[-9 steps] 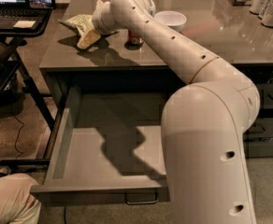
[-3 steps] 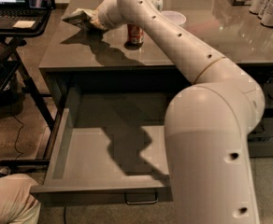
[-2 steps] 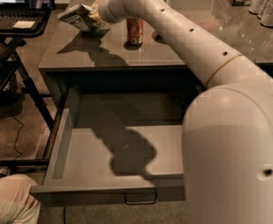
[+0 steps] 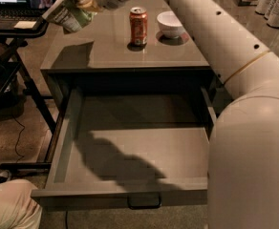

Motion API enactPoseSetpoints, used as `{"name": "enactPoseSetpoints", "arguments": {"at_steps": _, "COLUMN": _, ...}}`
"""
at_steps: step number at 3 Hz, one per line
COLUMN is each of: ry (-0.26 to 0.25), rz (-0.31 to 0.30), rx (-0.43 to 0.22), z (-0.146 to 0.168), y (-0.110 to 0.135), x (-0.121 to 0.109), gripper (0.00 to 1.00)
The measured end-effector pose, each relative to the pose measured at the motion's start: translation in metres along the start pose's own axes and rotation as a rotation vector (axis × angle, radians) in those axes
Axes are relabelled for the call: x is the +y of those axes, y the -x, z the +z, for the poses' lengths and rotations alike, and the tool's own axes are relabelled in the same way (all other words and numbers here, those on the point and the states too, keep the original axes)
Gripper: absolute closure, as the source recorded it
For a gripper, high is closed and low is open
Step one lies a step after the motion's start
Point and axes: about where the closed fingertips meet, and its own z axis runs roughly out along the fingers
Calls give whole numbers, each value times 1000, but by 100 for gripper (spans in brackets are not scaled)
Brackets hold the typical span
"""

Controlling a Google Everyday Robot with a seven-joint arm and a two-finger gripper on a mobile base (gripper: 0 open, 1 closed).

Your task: Place green jalapeno chip bag into top drawer

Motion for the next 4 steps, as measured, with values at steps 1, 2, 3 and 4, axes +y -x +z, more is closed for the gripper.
{"name": "enactPoseSetpoints", "arguments": {"at_steps": 1, "ry": 82, "rz": -11, "rx": 10, "z": 2, "y": -3, "x": 22, "gripper": 100}}
{"name": "enactPoseSetpoints", "arguments": {"at_steps": 2, "ry": 82, "rz": -11, "rx": 9, "z": 2, "y": -3, "x": 22, "gripper": 100}}
{"name": "enactPoseSetpoints", "arguments": {"at_steps": 3, "ry": 112, "rz": -9, "rx": -40, "z": -4, "y": 12, "x": 29, "gripper": 100}}
{"name": "enactPoseSetpoints", "arguments": {"at_steps": 4, "ry": 188, "rz": -9, "rx": -95, "z": -30, "y": 42, "x": 50, "gripper": 100}}
